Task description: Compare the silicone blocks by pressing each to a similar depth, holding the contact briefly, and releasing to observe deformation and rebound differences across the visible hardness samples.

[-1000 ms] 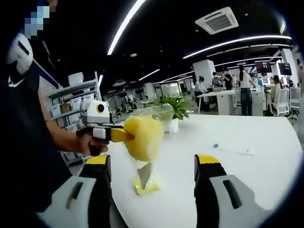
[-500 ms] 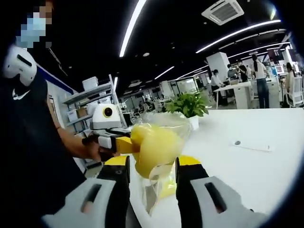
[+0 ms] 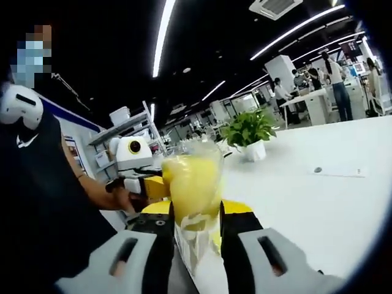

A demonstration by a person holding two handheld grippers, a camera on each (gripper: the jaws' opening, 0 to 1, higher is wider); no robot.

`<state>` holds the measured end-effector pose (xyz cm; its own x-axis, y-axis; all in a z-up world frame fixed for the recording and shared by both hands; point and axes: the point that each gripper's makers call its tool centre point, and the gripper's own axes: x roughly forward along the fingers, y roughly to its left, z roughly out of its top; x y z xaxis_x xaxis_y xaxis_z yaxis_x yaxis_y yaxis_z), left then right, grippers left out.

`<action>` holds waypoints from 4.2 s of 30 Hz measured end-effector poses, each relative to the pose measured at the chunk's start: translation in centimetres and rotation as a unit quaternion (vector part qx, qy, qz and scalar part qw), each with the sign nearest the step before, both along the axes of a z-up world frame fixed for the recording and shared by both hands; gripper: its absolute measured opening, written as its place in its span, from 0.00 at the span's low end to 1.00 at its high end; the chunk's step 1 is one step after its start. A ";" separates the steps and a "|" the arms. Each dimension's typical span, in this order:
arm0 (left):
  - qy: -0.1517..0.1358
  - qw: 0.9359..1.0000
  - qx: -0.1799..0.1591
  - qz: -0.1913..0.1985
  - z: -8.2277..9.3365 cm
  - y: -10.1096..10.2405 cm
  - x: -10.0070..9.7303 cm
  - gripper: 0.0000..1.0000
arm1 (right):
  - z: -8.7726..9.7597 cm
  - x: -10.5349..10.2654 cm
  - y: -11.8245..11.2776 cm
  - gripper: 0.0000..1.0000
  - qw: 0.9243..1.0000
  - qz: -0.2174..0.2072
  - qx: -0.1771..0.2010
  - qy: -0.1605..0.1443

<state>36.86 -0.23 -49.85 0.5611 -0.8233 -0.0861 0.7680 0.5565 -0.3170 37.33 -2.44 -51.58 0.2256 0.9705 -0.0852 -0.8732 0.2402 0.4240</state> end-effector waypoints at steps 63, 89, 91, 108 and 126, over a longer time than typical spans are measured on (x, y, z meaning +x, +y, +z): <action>0.009 1.000 0.024 -0.012 0.3 -0.6 -1.7 0.03 | -0.1 -2.3 0.6 0.00 0.998 0.014 -0.049 0.022; 0.018 1.000 0.008 -0.008 -0.1 -0.6 -1.3 0.05 | -0.1 -2.0 0.6 0.00 0.997 0.038 -0.065 -0.021; 0.018 1.000 0.009 -0.007 -0.1 -0.6 -1.4 0.04 | -0.2 -2.0 0.6 0.00 0.997 0.038 -0.070 -0.020; 0.023 0.999 -0.028 0.015 1.5 0.3 -0.2 0.00 | 1.4 -0.4 1.1 0.14 0.994 -0.007 -0.047 -0.097; 0.098 0.994 -0.041 0.000 -0.1 -1.1 0.5 0.00 | 2.9 2.1 -5.3 0.96 0.979 -0.138 -0.022 -0.147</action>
<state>37.40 -1.35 -49.99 0.5407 -0.8316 -0.1267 0.6864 0.5232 -0.5051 39.44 -7.70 -48.65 0.5005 0.8656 -0.0166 -0.8549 0.4972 0.1481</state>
